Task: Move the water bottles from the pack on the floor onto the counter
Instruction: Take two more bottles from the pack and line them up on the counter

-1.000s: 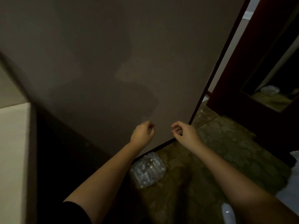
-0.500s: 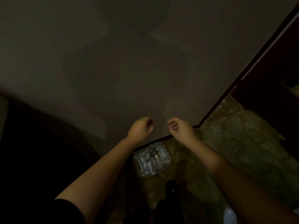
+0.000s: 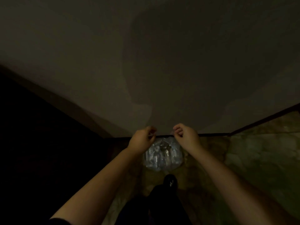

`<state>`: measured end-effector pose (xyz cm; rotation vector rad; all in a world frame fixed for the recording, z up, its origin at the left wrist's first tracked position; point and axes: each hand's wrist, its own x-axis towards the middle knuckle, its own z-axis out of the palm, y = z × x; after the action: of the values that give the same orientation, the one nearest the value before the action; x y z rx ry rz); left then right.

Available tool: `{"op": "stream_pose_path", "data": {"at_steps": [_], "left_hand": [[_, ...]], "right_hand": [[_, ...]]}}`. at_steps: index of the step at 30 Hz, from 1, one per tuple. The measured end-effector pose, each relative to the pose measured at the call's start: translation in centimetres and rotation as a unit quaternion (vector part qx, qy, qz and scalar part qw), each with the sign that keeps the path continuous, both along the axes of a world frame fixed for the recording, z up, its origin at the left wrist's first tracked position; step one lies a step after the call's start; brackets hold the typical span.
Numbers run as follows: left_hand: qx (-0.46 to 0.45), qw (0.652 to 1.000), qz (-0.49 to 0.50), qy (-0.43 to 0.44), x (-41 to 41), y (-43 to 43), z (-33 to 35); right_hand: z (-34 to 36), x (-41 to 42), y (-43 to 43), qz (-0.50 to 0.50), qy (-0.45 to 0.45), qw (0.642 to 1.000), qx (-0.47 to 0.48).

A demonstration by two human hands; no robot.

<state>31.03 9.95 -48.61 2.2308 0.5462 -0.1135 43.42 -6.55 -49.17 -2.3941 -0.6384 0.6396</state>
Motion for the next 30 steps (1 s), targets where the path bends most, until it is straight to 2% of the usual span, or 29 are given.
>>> {"op": "stream_pose_path", "data": {"at_steps": [7, 17, 19, 22, 26, 30], "left_hand": [[0.003, 1.000, 0.006, 0.005, 1.2, 0.4, -10.9], [-0.018, 1.000, -0.009, -0.009, 2.6, -1.8, -38.7], [-0.026, 1.000, -0.008, -0.005, 3.0, -2.7, -44.3], [-0.044, 0.999, -0.020, 0.008, 3.4, -4.4, -51.5], [-0.032, 0.999, -0.031, -0.004, 3.5, -5.9, -58.9], [-0.017, 0.999, -0.046, -0.013, 3.3, -7.1, -62.8]], "right_hand": [[-12.3, 0.3, -0.7, -0.022, 0.025, 0.999, 0.002], [-41.1, 2.8, -2.3, -0.056, 0.022, 0.995, -0.077], [-45.9, 3.4, -2.8, -0.033, -0.014, 0.998, -0.048], [-52.5, 3.8, -3.9, 0.055, -0.103, 0.993, 0.007], [-59.6, 4.0, -4.8, 0.080, -0.145, 0.986, 0.003], [-63.5, 2.8, -4.8, 0.075, -0.179, 0.980, 0.043]]}}
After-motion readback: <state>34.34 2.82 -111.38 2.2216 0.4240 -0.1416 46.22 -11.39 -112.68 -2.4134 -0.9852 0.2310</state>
